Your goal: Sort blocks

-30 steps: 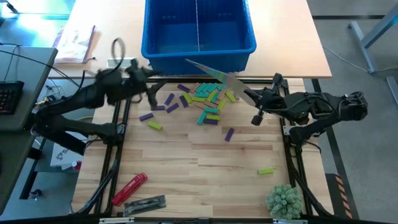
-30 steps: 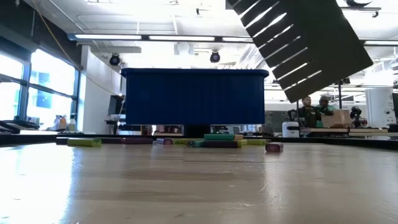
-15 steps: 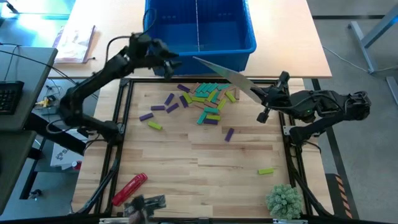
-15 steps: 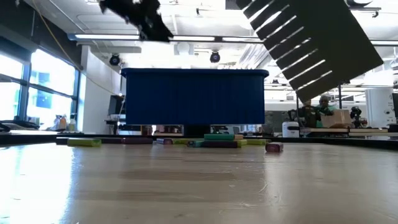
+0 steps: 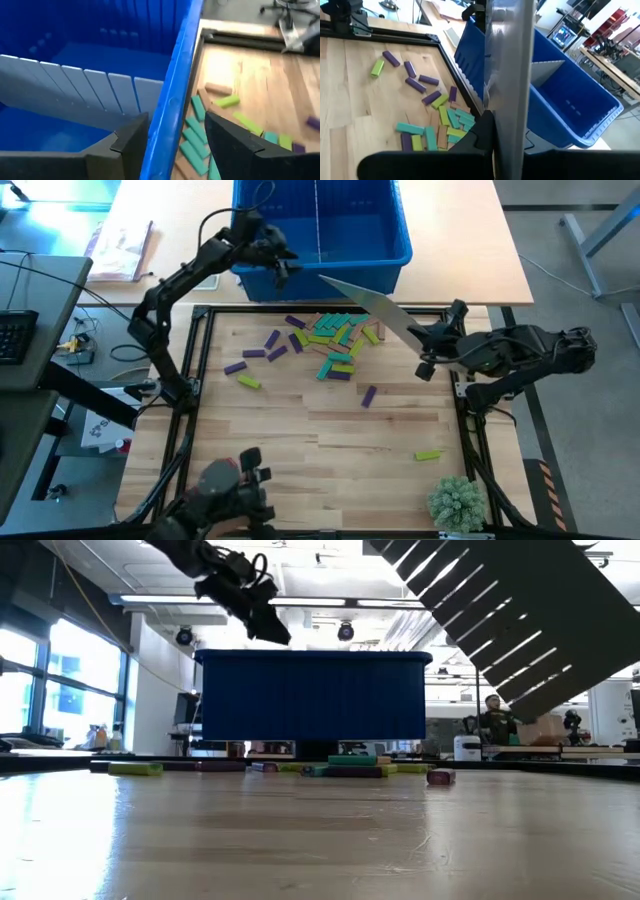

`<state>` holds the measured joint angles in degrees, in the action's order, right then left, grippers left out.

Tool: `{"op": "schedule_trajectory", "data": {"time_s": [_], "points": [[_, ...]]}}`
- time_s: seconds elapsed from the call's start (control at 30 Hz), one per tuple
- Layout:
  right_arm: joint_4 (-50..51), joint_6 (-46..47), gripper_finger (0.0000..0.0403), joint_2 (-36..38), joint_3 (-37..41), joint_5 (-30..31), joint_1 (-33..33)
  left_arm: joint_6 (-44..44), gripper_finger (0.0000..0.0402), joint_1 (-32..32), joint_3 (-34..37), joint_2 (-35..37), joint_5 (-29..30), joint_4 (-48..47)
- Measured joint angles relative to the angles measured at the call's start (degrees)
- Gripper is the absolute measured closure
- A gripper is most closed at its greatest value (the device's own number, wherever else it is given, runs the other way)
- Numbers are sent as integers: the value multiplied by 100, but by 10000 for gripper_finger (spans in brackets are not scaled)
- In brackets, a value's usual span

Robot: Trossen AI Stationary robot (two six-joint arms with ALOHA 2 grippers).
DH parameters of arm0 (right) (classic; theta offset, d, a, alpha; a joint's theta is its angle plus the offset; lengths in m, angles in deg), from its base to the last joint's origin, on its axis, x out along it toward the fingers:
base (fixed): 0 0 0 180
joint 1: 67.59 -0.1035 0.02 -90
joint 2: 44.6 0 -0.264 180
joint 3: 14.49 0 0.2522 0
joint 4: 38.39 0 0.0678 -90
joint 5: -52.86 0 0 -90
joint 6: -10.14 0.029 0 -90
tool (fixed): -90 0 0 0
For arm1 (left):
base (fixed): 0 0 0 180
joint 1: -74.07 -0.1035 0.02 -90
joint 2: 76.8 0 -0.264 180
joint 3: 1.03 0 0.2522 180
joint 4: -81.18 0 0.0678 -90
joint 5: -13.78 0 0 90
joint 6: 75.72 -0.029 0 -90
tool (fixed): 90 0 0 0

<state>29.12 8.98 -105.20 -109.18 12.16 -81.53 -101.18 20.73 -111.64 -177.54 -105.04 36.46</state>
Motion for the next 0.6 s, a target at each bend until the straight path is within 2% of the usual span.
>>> {"op": "schedule_trajectory", "data": {"time_s": [0.5, 0.6], "points": [[125, 119, 403, -2, 0, 2, 5, -973, 225, 43, -68, -675, 265, -366], [127, 119, 403, -2, 0, 24, 35, -1197, 241, 152, -62, -733, 454, -424]]}}
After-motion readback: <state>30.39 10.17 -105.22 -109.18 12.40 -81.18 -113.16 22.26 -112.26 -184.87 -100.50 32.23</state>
